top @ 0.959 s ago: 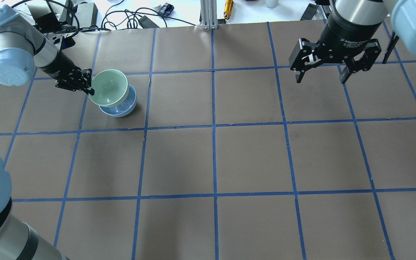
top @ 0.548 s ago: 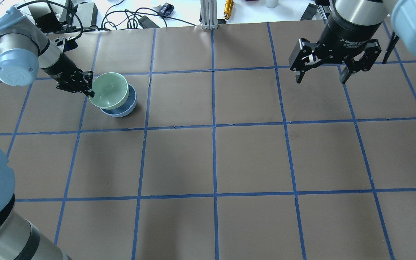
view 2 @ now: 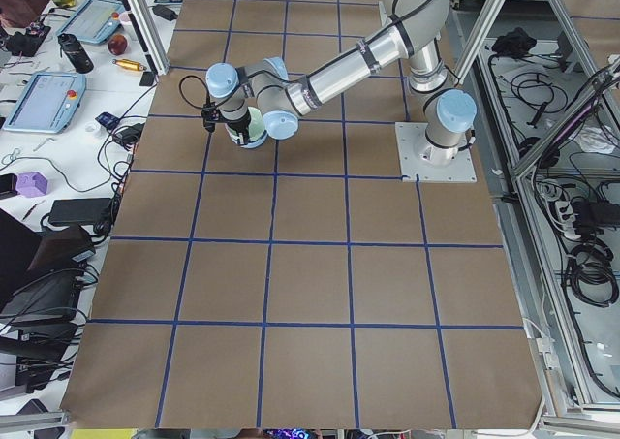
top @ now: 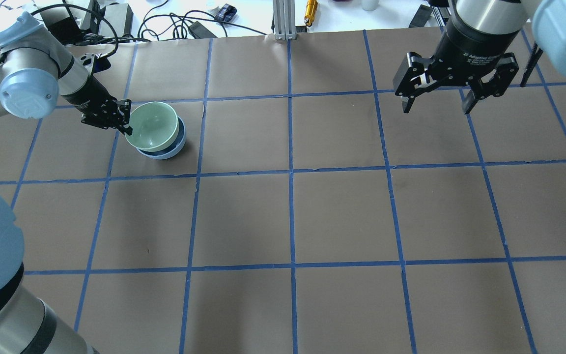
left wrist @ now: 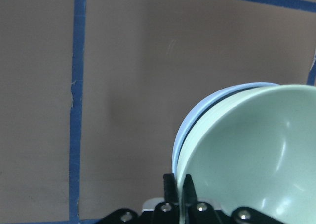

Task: Stack green bowl on blue bowl

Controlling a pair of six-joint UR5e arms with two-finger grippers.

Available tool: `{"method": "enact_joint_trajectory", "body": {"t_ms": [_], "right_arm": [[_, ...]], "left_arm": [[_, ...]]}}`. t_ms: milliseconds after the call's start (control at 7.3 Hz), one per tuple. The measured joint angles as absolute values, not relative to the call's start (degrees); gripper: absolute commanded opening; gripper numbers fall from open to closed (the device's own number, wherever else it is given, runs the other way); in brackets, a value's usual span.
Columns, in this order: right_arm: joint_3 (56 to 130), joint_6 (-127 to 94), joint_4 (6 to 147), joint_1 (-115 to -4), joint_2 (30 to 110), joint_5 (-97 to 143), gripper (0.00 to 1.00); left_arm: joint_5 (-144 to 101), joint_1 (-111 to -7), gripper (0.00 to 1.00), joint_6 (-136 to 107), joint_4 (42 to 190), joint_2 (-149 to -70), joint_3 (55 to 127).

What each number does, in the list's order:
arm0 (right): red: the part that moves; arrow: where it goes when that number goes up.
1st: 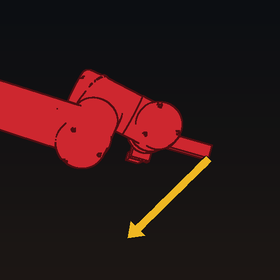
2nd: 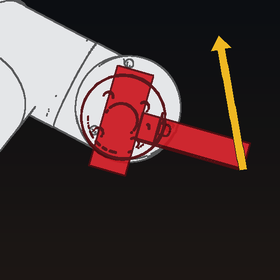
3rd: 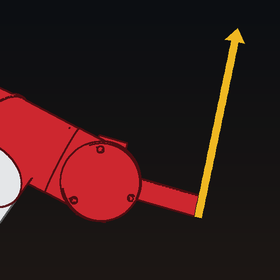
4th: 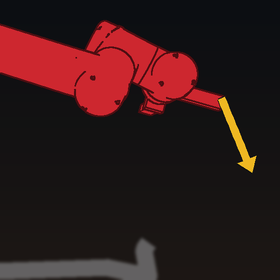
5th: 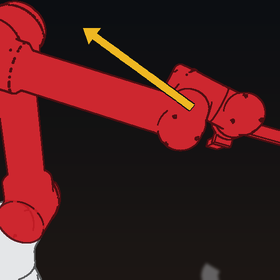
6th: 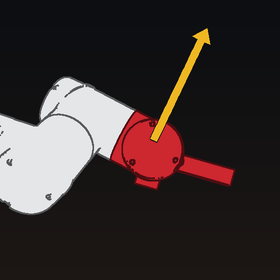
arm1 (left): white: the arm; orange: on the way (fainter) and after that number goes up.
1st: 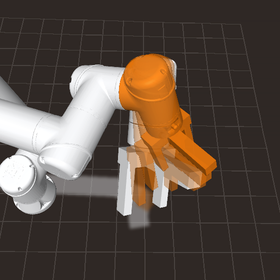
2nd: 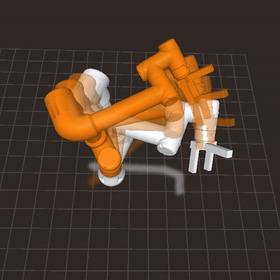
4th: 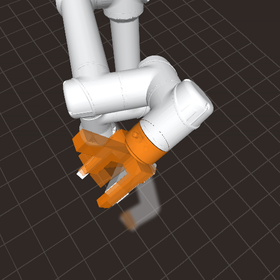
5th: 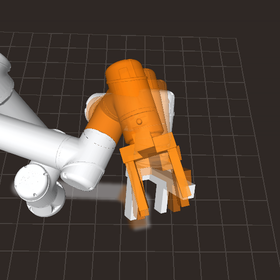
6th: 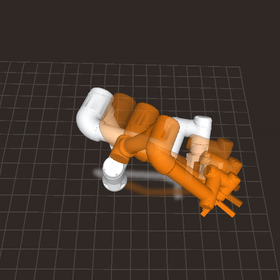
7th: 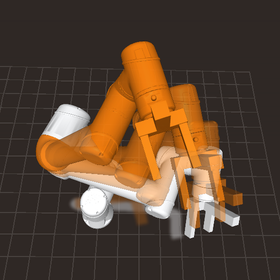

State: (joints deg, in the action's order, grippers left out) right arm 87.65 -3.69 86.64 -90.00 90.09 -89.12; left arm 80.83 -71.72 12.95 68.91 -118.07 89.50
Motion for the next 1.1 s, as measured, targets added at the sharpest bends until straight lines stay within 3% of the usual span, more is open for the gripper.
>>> {"method": "enact_joint_trajectory", "body": {"t_ms": [274, 685, 1096], "right_arm": [[87.68, -3.69, 86.60, -90.00, 90.09, -89.12, 1.00], [87.63, -3.69, 86.58, -90.00, 90.09, -89.12, 1.00], [87.64, -3.69, 86.59, -90.00, 90.09, -89.12, 1.00]], "left_arm": [[80.96, -71.79, 0.53, 13.08, 68.88, -118.15, 89.69], [81.69, -72.65, 0.58, 11.95, 69.50, -116.51, 89.26], [86.78, -78.89, 0.67, 7.80, 74.67, -110.09, 88.65]]}}
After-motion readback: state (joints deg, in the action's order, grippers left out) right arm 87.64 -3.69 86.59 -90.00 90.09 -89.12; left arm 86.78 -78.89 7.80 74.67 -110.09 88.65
